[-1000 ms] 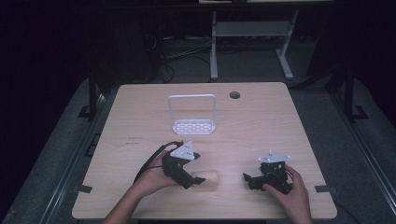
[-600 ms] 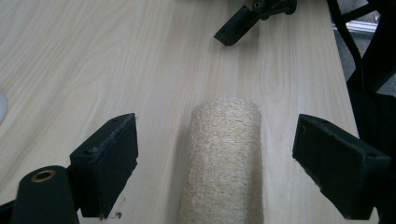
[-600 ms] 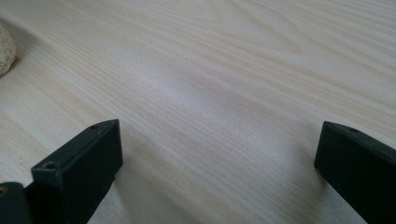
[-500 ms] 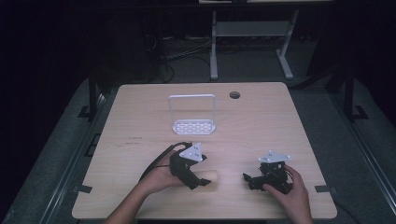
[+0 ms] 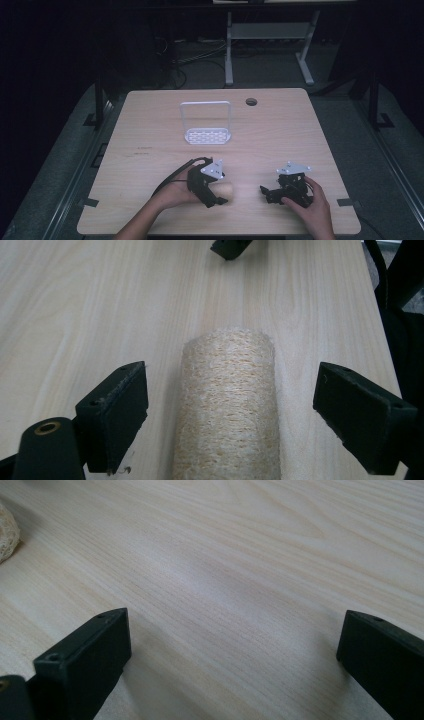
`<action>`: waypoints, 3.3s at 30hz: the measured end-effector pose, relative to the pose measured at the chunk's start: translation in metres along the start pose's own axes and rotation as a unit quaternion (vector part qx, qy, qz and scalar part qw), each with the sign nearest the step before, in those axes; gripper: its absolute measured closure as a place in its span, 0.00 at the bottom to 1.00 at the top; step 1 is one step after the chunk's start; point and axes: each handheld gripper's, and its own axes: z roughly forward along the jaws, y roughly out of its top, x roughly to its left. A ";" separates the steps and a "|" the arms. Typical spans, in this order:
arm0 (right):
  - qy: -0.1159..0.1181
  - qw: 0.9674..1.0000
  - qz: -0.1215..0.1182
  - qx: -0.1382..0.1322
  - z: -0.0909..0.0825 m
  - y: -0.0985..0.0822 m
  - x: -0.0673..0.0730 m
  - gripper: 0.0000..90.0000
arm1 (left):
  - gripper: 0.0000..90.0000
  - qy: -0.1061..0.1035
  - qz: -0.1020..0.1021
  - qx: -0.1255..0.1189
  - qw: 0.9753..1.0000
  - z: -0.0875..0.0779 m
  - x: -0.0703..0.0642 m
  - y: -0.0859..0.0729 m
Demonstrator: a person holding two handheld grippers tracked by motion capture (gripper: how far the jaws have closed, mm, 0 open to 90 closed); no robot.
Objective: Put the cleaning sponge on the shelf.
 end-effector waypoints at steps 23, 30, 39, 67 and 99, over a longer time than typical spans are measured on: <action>0.000 1.000 0.000 0.000 0.000 0.000 0.000 0.01 | 0.26 -0.002 -0.001 0.037 0.999 0.017 0.002 -0.006; 0.001 1.000 0.000 0.000 0.000 0.000 0.000 0.01 | 0.38 -0.009 -0.004 0.040 0.999 0.016 0.004 -0.007; 0.000 1.000 0.000 0.000 0.000 0.000 0.000 0.01 | 0.46 -0.012 0.000 0.039 0.999 0.015 0.002 -0.007; 0.001 1.000 -0.001 0.001 0.000 0.000 0.000 0.01 | 0.46 0.075 -0.102 -0.022 0.992 -0.015 0.013 -0.014; 0.001 1.000 0.000 0.000 0.000 0.000 0.000 0.01 | 0.46 0.142 -0.153 -0.028 0.977 -0.043 0.049 -0.026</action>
